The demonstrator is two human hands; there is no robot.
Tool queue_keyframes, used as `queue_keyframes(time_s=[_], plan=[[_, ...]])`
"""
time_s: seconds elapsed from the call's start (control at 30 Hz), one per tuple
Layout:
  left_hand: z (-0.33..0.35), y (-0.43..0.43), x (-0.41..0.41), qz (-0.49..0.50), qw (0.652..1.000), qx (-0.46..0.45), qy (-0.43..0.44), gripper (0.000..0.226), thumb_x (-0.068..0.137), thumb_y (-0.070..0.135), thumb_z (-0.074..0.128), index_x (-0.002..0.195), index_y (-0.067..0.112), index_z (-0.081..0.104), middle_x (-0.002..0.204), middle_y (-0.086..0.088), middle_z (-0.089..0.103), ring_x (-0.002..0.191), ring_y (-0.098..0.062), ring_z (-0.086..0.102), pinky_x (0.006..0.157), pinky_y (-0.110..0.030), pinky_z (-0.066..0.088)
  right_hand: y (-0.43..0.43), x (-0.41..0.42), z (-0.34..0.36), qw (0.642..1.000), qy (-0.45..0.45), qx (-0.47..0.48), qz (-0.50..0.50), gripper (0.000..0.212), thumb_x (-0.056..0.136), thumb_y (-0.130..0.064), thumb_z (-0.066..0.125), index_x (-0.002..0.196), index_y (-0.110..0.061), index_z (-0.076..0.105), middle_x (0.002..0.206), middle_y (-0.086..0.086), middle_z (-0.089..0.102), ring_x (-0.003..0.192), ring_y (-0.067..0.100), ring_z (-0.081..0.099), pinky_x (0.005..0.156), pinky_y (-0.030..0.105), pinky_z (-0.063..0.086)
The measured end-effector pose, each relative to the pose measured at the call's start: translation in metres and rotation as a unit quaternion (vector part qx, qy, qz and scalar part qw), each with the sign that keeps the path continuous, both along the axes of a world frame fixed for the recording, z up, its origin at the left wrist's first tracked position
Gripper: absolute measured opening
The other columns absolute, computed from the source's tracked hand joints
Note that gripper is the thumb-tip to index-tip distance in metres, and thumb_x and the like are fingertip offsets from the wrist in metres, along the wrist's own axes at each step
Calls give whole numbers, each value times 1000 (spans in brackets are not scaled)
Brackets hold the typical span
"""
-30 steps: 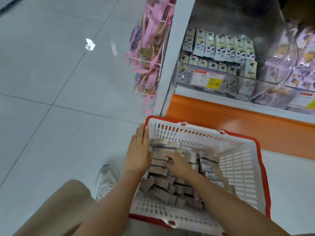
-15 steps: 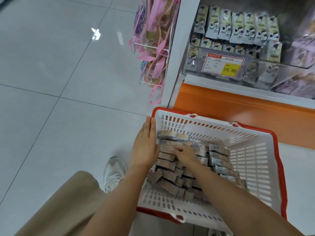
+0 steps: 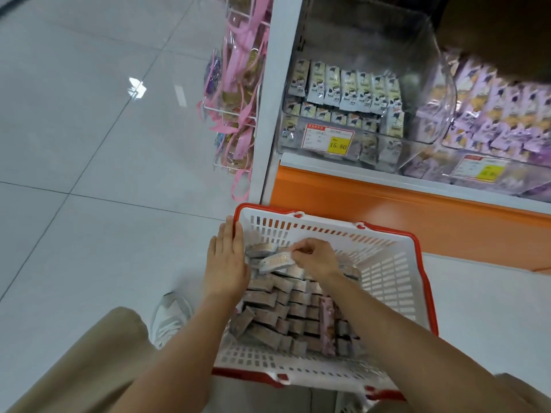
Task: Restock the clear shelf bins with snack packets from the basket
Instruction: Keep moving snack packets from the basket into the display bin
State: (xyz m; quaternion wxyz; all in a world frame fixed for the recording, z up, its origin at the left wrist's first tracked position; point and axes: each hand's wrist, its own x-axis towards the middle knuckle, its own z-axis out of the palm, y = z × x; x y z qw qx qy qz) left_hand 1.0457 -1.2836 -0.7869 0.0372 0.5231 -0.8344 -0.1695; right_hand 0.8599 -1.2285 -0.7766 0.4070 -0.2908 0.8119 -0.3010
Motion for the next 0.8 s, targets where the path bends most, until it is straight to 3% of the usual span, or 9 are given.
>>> queue_keyframes(time_s=[0.1, 0.2, 0.27, 0.33, 0.47, 0.57, 0.67, 0.8], plan=[[17, 3, -16, -67, 996, 19, 49, 74, 99, 41, 47, 157, 21, 5, 164, -4, -1, 151, -26, -2, 123, -42, 2, -1, -7, 31, 998, -40, -47, -15, 23, 81, 1, 67, 69, -19, 70, 70, -1, 67, 66, 16, 59, 75, 32, 56], [39, 8, -41, -115, 967, 88, 208, 54, 95, 32, 60, 145, 22, 43, 143, -2, 47, 132, -22, 41, 112, -30, 30, -2, -8, 66, 992, -73, -102, -32, 22, 83, 6, 65, 71, -12, 69, 67, 6, 64, 57, 16, 54, 62, 26, 51], [50, 11, -52, -93, 948, 109, 284, 36, 94, 29, 62, 129, 21, 57, 114, 0, 61, 105, -18, 55, 94, -32, 45, 0, -10, 87, 986, -87, -139, -37, 22, 85, 5, 65, 73, -12, 68, 67, 6, 63, 57, 14, 53, 59, 22, 50], [61, 11, -59, -51, 922, 160, 348, 27, 95, 29, 61, 121, 20, 62, 102, -2, 62, 90, -19, 59, 82, -41, 52, 5, -15, 105, 975, -100, -191, -49, 17, 89, 2, 63, 81, -13, 67, 72, 6, 64, 61, 14, 58, 60, 20, 51], [90, 2, -69, 68, 817, 310, 481, 34, 99, 18, 56, 131, 6, 57, 119, -19, 62, 103, -26, 64, 90, -35, 56, 21, -29, 125, 973, -27, -230, -6, 10, 93, -7, 62, 99, -15, 65, 93, 0, 65, 85, 11, 61, 76, 20, 51], [115, -2, -73, 76, 736, 388, 550, 25, 102, 9, 47, 121, -3, 58, 114, -20, 65, 106, -32, 64, 91, -38, 56, 36, -32, 133, 972, -5, -225, 69, 17, 90, -8, 66, 107, -7, 62, 101, 4, 65, 89, 11, 62, 73, 17, 52], [135, -2, -75, 39, 715, 406, 568, 21, 103, 10, 45, 114, -1, 59, 108, -15, 64, 103, -28, 61, 90, -36, 56, 46, -32, 145, 960, 2, -261, 103, 18, 90, -9, 67, 107, -7, 61, 96, 4, 67, 83, 12, 66, 71, 22, 54], [150, -3, -81, 37, 706, 406, 579, 25, 103, 14, 46, 120, -1, 57, 111, -17, 65, 102, -32, 60, 100, -53, 46, 50, -33, 159, 948, 30, -295, 119, 22, 88, -17, 71, 106, -19, 60, 99, 7, 64, 87, 26, 63, 72, 37, 56]])
